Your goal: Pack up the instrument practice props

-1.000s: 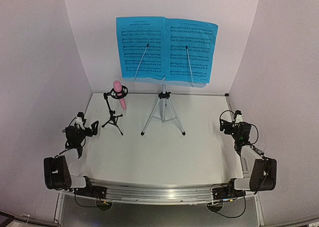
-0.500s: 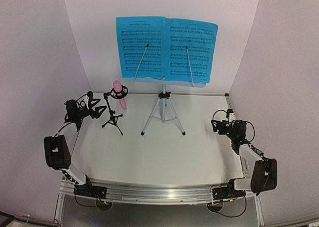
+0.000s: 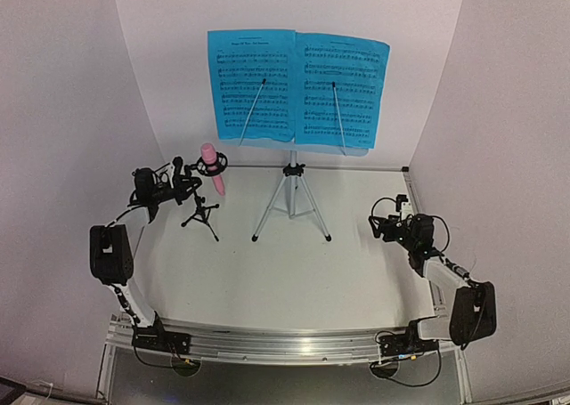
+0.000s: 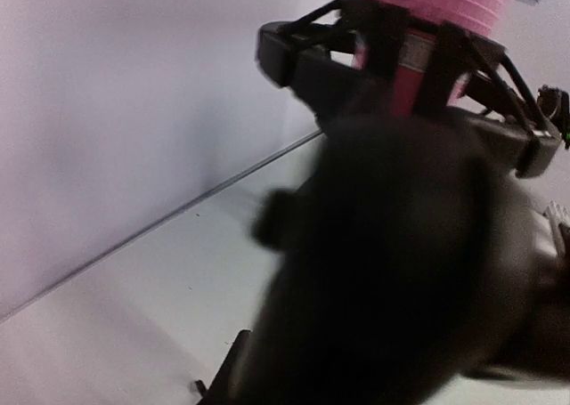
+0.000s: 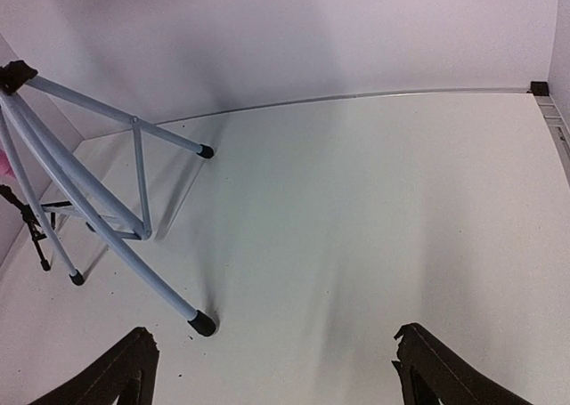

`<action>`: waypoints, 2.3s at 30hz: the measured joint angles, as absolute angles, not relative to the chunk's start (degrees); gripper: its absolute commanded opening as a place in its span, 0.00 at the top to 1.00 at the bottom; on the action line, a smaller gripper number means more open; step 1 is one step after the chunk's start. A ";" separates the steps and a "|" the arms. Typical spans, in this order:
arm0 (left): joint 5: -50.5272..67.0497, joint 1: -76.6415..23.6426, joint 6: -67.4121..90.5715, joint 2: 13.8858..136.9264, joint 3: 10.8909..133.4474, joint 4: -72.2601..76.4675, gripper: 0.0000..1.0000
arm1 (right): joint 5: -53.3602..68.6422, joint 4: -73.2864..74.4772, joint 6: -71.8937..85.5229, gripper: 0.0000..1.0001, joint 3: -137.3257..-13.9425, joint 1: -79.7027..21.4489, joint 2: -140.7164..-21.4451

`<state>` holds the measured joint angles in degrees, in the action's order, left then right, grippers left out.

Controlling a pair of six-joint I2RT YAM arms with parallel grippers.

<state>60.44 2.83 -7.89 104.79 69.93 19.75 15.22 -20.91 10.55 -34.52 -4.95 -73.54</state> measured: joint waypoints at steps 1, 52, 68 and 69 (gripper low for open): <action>60.05 2.83 -9.01 104.79 69.91 20.67 1.00 | 15.20 -20.91 10.57 0.10 -34.52 -5.19 -73.54; 26.96 -19.21 -1.44 52.53 24.93 20.25 1.00 | 18.74 -25.78 51.98 0.35 -100.76 -59.70 -132.53; 27.79 -19.18 -1.55 54.74 24.91 23.28 1.00 | 20.43 -33.83 74.73 0.73 -100.08 -58.60 -137.44; 27.90 -19.18 -1.60 54.79 24.91 23.33 1.00 | 20.44 -33.96 75.34 0.74 -99.98 -58.55 -137.58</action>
<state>27.90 -19.18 -1.60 54.79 24.91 23.33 20.44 -33.96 75.34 -99.98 -58.55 -137.58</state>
